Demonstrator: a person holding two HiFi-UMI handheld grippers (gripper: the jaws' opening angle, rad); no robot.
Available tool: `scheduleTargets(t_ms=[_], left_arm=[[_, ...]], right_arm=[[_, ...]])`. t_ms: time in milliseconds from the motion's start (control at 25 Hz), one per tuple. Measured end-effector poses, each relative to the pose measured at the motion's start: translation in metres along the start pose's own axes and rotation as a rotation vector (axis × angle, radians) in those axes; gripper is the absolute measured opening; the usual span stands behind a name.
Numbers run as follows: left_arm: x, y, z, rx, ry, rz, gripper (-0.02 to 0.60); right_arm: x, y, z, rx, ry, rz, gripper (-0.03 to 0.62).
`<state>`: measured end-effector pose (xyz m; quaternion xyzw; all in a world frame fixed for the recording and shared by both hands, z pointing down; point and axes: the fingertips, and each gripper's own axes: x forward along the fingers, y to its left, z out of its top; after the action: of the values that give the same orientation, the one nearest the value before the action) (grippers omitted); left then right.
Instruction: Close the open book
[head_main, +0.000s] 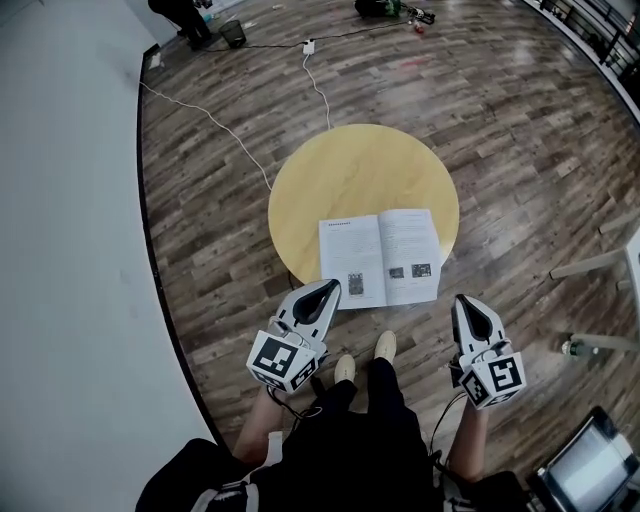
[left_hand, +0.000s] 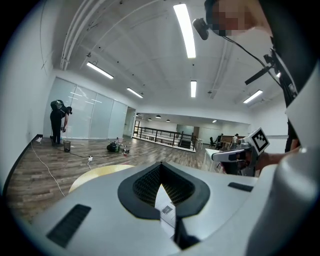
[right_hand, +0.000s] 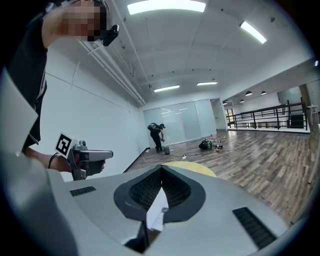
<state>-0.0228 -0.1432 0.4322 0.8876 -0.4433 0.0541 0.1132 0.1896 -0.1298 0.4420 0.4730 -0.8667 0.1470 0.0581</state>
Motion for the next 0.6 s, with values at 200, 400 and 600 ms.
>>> scheduleTargets(t_ms=[200, 400, 600], left_arm=[[0.012, 0.001, -0.022, -0.033, 0.042, 0.002, -0.002], [0.021, 0.005, -0.048, -0.061, 0.089, 0.007, -0.002], [0.029, 0.007, -0.076, -0.102, 0.140, 0.018, -0.002]], right_arm=[[0.009, -0.006, -0.023, 0.028, 0.053, 0.015, 0.002], [0.019, -0.014, -0.042, 0.050, 0.082, 0.023, 0.002], [0.027, -0.020, -0.065, 0.075, 0.123, 0.036, 0.002]])
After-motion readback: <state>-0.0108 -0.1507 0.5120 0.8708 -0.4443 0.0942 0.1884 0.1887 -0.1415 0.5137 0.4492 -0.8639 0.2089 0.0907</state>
